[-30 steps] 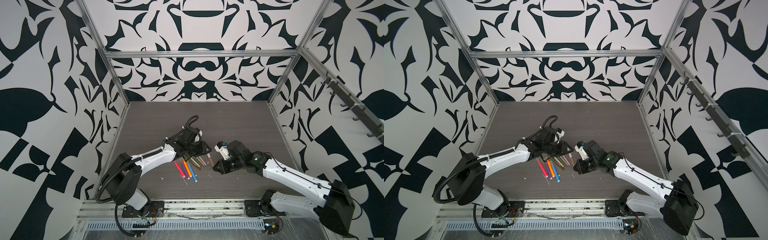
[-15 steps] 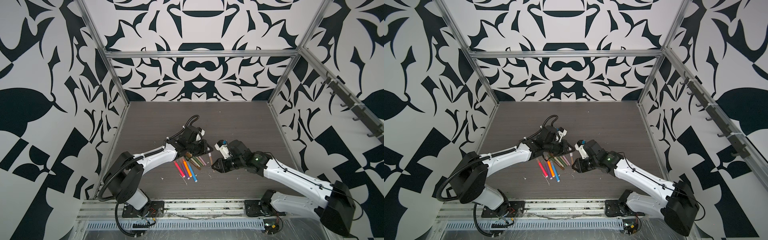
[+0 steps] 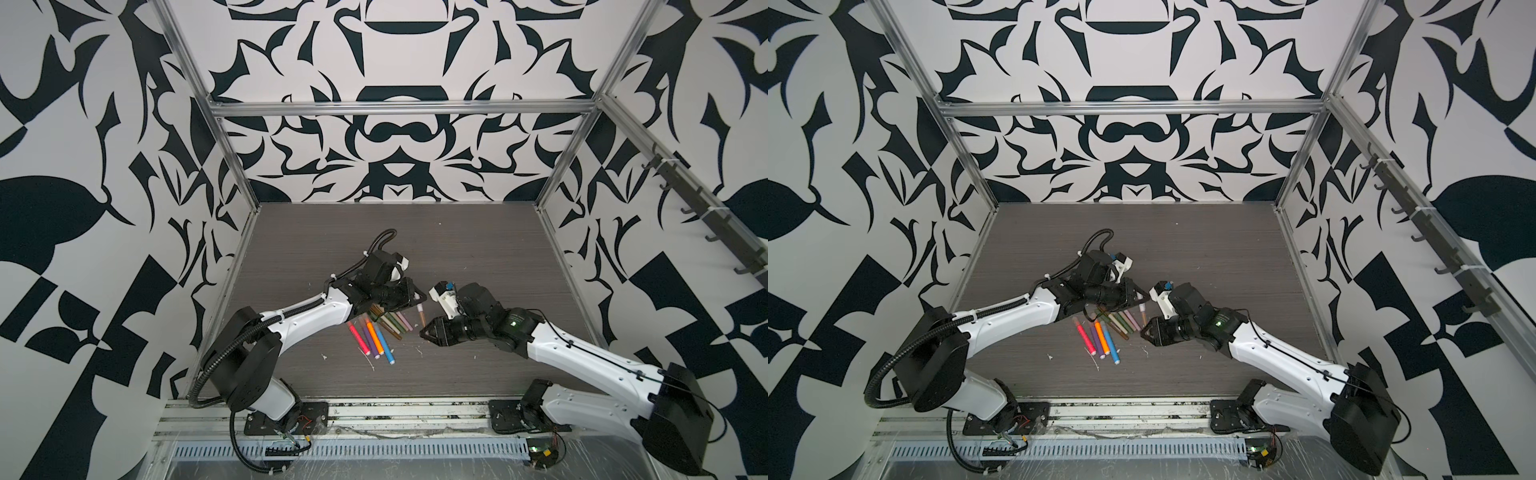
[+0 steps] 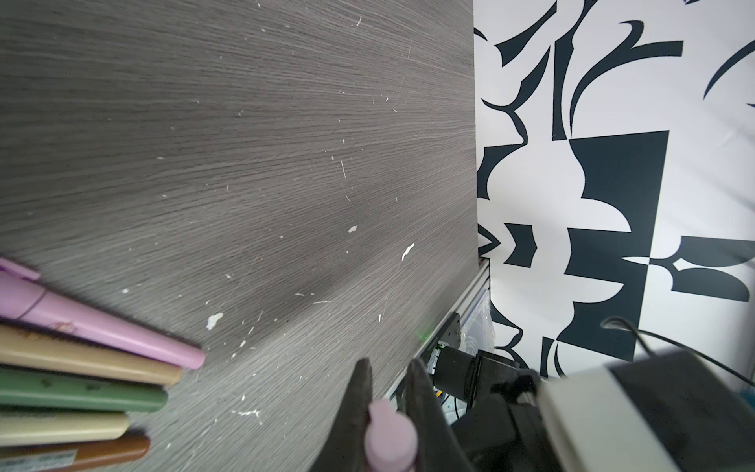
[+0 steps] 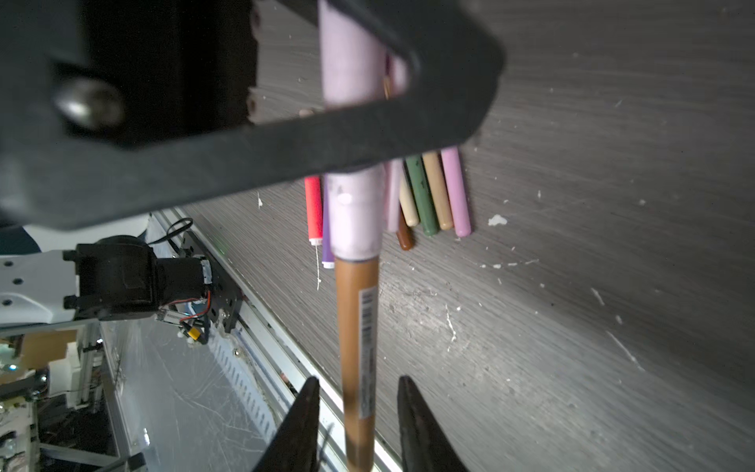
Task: Open the pen caps
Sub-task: 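Close the left gripper on the lilac cap held by the right gripper, then pull the arms apart, drawing the cap off the pen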
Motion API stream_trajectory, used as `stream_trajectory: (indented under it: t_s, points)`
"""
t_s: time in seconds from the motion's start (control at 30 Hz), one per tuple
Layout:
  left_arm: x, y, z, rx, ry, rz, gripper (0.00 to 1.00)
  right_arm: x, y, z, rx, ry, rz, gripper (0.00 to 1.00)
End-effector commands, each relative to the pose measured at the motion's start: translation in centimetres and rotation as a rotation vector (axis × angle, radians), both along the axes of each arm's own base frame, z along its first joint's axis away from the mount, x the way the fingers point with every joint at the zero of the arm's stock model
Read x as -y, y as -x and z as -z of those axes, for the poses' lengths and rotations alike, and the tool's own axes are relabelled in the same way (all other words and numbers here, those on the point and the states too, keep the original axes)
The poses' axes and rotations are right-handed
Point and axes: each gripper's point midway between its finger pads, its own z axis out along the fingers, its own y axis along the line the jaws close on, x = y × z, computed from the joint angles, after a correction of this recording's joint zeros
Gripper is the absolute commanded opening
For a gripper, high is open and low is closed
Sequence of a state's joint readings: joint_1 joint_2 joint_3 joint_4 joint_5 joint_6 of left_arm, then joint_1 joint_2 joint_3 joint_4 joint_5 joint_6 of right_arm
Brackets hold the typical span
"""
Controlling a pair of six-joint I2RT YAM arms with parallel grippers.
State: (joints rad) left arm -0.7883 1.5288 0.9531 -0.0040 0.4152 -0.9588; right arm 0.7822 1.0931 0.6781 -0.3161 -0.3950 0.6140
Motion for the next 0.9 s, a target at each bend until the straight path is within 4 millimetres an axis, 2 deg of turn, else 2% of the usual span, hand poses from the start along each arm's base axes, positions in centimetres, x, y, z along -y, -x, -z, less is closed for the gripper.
stream_trajectory:
  t_s: [0.0, 0.03, 0.2, 0.4, 0.63, 0.87]
  points:
    - [0.3, -0.1, -1.4, 0.020, 0.025, -0.015, 0.00, -0.6, -0.5, -1.7, 0.035, -0.037, -0.009, 0.03]
    - [0.3, 0.0, -1.4, 0.020, 0.026, -0.017, 0.00, -0.5, -0.4, -1.7, 0.034, -0.036, -0.008, 0.00]
    - [0.4, -0.7, -2.2, 0.038, 0.029, -0.027, 0.00, 0.3, 0.6, -1.2, 0.018, -0.039, -0.005, 0.00]
    - [0.1, -3.7, -4.9, 0.118, -0.002, -0.048, 0.00, 1.0, 2.2, -0.4, -0.023, -0.061, -0.011, 0.00]
    - [-2.1, -8.8, -7.6, 0.179, -0.025, -0.166, 0.00, 1.4, 3.6, -0.7, -0.051, -0.141, 0.020, 0.00]
    - [-4.0, -11.6, -8.4, 0.210, -0.064, -0.258, 0.00, 2.3, 4.3, -0.2, -0.077, -0.140, 0.045, 0.00]
